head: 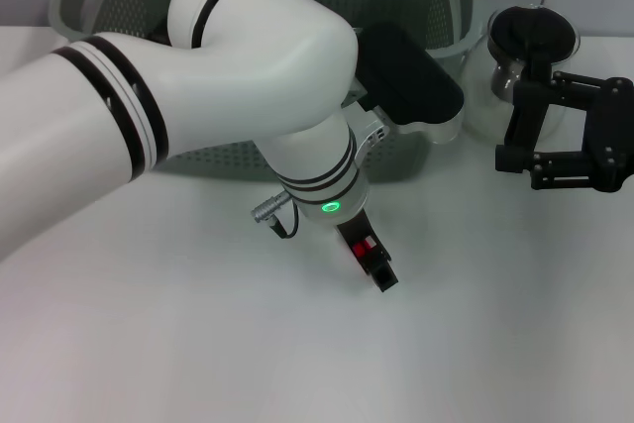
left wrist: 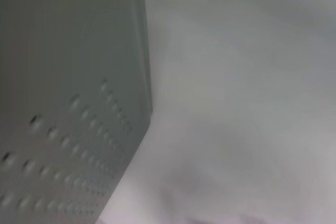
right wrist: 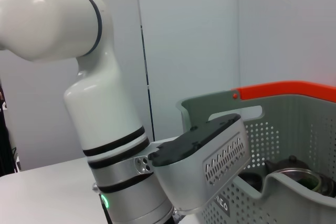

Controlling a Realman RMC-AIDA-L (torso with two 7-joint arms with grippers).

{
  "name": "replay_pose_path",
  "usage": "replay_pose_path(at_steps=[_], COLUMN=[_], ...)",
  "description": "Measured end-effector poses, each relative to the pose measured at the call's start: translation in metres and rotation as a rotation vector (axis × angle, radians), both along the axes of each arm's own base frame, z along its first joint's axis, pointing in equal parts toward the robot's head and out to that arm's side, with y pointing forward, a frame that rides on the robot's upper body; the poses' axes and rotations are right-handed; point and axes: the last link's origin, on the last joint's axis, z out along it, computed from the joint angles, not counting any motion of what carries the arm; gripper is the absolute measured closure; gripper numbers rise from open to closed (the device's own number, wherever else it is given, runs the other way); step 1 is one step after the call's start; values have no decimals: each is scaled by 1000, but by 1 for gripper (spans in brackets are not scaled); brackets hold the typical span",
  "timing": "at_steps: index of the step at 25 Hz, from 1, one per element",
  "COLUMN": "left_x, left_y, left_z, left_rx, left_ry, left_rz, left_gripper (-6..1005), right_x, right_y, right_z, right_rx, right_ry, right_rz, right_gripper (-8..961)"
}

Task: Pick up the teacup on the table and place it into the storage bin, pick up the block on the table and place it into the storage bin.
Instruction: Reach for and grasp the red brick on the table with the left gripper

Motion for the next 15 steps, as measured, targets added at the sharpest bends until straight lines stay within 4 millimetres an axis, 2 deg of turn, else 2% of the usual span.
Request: replay_pose_path(at_steps=[15], left_x=[0], left_y=[-1], left_z=[-1], left_rx=[-4], left_ry=[7], left_rz=[-7], left_gripper=[114], right_x=[0], right_y=[0], right_z=[0], right_rx=[0], right_ry=[0], right_rz=[1], right_gripper=[25])
